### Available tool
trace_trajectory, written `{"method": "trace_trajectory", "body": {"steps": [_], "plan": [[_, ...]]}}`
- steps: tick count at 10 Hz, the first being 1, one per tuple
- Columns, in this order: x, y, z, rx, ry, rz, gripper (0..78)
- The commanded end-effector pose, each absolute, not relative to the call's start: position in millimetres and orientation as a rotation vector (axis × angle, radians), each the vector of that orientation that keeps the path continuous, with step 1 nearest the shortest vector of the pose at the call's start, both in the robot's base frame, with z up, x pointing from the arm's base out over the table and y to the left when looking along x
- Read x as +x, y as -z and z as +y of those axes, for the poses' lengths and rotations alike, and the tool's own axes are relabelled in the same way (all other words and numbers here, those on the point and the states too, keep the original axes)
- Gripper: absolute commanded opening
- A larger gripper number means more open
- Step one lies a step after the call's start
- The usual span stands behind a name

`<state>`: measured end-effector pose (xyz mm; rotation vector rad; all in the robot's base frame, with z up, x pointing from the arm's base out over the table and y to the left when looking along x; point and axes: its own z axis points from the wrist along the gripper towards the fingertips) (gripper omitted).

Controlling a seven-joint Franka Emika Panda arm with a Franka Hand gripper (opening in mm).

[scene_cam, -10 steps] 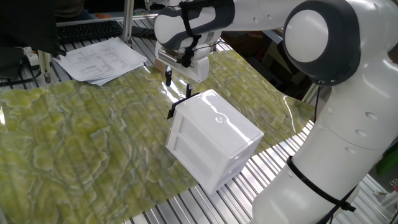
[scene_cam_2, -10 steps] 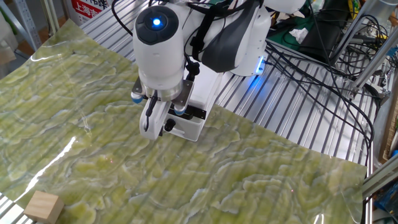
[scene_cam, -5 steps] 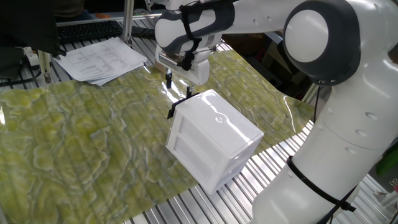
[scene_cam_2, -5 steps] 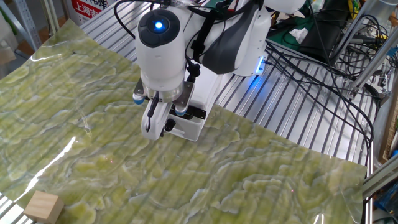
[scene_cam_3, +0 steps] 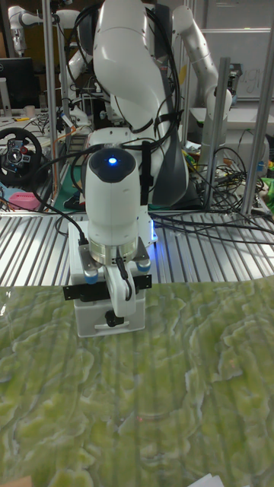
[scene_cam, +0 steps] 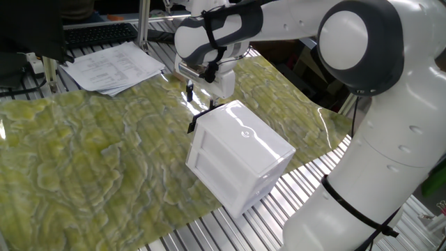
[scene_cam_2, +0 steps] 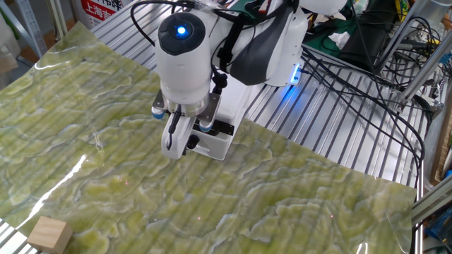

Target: Take something out of a drawer

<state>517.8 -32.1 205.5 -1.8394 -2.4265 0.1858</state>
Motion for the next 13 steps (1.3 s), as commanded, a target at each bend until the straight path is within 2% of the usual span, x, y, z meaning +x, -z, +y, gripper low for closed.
{"method": "trace_trajectory", "body": {"steps": [1, 13], "plan": [[517.2, -203.5, -32.4, -1.836, -0.177, -2.44, 77.4], [517.5, -199.8, -30.3, -1.84, -0.114, -2.502, 77.4]]}}
